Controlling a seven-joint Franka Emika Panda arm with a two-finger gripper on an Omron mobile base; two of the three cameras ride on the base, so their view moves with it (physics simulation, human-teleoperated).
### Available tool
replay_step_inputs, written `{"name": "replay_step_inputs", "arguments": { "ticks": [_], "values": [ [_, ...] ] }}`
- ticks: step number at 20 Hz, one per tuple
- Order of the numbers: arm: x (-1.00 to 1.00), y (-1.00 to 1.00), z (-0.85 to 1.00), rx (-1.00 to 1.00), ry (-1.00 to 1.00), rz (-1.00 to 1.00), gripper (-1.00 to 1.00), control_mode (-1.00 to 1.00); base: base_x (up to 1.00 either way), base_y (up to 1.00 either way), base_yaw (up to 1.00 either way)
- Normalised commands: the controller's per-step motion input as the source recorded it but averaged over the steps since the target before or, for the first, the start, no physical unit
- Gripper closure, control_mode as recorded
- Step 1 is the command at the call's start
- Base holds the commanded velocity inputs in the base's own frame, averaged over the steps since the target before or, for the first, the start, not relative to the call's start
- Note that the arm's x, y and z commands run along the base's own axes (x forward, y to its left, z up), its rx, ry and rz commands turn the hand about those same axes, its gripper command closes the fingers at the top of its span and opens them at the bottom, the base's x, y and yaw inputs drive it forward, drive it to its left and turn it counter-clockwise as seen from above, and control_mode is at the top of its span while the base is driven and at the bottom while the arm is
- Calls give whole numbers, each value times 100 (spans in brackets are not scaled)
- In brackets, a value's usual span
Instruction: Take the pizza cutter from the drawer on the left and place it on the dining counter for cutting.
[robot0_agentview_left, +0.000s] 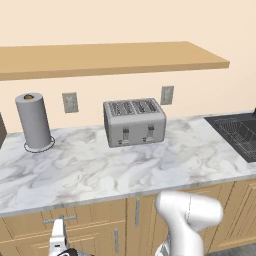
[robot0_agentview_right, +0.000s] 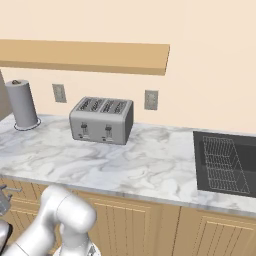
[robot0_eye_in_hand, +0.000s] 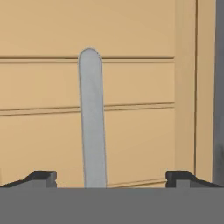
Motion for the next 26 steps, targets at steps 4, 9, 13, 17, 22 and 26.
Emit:
{"name": "replay_step_inputs", "arguments": {
  "ticks": [4,9,13,17,22,26],
  "values": [
    [21,14,-47,0,0,0,-100,-100,0,0,0],
    [19,16,-43,0,0,0,-100,-100,0,0,0],
    [26,10,-40,0,-3,0,-100,-100,0,0,0],
    [18,0,-24,0,-9,0,-100,-100,0,0,0],
    [5,0,-8,0,-18,0,-100,-100,0,0,0],
    [0,0,0,0,-28,2,-100,-100,0,0,0]
  ]
}}
